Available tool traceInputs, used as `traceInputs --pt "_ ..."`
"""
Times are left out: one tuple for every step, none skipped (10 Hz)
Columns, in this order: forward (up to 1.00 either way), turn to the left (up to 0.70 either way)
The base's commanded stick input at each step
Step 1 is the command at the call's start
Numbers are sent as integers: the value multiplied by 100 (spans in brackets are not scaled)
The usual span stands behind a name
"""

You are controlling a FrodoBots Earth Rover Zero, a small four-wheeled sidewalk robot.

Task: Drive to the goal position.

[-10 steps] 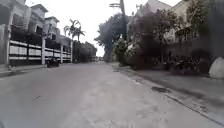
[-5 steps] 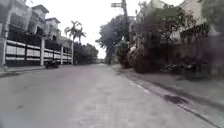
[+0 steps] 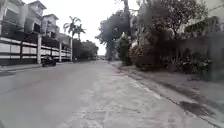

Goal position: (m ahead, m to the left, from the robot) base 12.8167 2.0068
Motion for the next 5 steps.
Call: traceInputs --pt "100 26" --pt "100 16" --pt "100 0" --pt "100 0" --pt "100 0"
